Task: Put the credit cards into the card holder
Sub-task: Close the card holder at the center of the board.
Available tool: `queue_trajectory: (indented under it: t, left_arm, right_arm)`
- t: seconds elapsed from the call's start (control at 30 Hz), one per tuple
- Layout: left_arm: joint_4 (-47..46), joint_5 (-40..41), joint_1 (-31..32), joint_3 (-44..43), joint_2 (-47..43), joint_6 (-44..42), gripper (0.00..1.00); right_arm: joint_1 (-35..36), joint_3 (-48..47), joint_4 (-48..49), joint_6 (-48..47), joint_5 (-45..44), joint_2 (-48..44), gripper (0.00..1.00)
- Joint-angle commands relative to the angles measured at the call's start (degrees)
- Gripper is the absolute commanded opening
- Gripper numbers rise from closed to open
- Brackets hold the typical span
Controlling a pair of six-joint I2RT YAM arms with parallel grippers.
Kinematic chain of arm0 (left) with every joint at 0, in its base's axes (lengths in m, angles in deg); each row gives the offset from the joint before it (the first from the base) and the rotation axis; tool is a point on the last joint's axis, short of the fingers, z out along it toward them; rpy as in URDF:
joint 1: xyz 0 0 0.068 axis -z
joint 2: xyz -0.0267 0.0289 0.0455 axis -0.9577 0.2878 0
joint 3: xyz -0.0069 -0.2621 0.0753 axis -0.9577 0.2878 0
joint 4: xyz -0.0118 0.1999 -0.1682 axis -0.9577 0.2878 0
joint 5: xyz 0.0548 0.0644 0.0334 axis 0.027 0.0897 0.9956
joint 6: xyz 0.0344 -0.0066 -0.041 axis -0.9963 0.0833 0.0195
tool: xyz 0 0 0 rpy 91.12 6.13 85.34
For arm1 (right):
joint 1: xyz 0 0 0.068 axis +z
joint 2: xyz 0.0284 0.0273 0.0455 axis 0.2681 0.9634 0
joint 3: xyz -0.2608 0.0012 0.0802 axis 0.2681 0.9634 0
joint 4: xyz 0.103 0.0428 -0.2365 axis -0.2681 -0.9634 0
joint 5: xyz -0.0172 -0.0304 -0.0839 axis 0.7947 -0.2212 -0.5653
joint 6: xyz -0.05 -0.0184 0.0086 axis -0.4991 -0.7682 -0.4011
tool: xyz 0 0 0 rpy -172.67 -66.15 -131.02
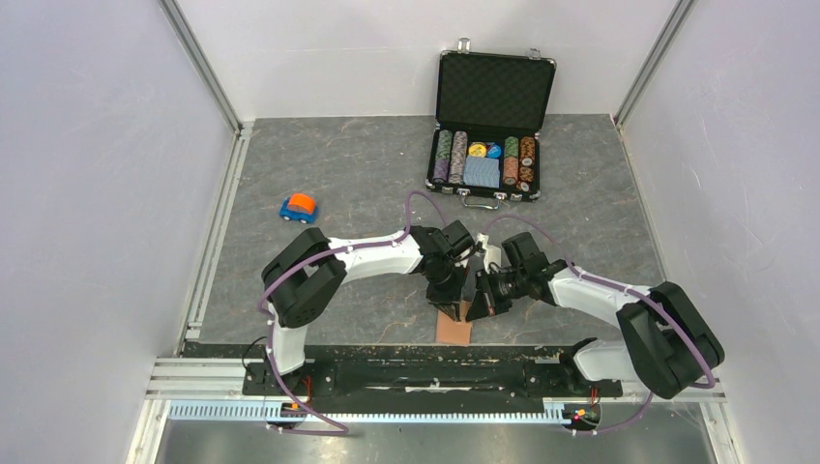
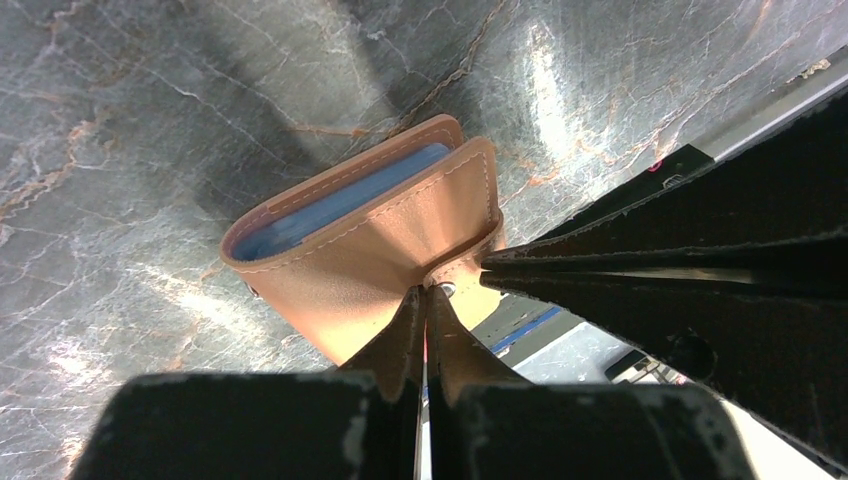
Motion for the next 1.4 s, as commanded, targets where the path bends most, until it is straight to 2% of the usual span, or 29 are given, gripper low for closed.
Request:
queue_trajectory:
  t: [0.0, 0.5, 0.8, 0.83, 0.93, 1.0, 1.1, 1.13, 1.2, 1.37]
  left_arm:
    - [-1.9, 0.6, 0.9, 0.4, 1.3, -3.0, 0.02]
    - [-0.5, 2.3, 2.5, -1.5, 4.9, -4.1, 0.02]
    - [1.3, 4.9, 3.3, -3.2, 4.0, -5.4, 0.02]
    - [0.6, 5.6, 3.3, -2.8, 2.8, -5.5, 0.07]
    - [-3.0, 7.0, 3.2, -1.0, -2.0, -5.7, 0.44]
    - [-5.9, 7.7, 3.0, 0.1, -5.6, -5.4, 0.63]
    - [-10.7, 6.9, 2.2, 1.9, -10.0, -6.1, 0.79]
    - [-12.6, 6.4, 1.7, 2.8, -11.6, -5.9, 0.83]
    - [-17.3, 4.6, 0.5, 5.3, -14.5, -4.5, 0.99]
    - [-34.0, -1.3, -5.3, 15.8, -22.5, 1.9, 1.0]
  right_arm:
    - [0.8, 0.6, 1.7, 0.1, -0.4, 0.9, 0.0]
    - [1.1, -0.6, -7.3, -1.6, -10.8, 6.4, 0.0]
    - [1.1, -1.6, -5.5, -2.0, -10.1, 0.8, 0.0]
    - [1.1, -2.0, -5.2, -2.0, -10.0, -0.3, 0.0]
    - [0.9, -3.9, -4.9, -1.7, -10.0, -2.9, 0.0]
    - [0.4, -5.3, -5.0, -1.5, -10.2, -4.4, 0.01]
    - [-0.6, -7.4, -5.0, -1.6, -10.9, -6.2, 0.13]
    - [-1.0, -8.1, -5.0, -1.6, -11.3, -6.9, 0.2]
    - [-2.1, -9.2, -5.0, -1.8, -12.3, -7.9, 0.41]
    - [-5.1, -10.6, -5.1, -2.2, -14.7, -9.9, 0.81]
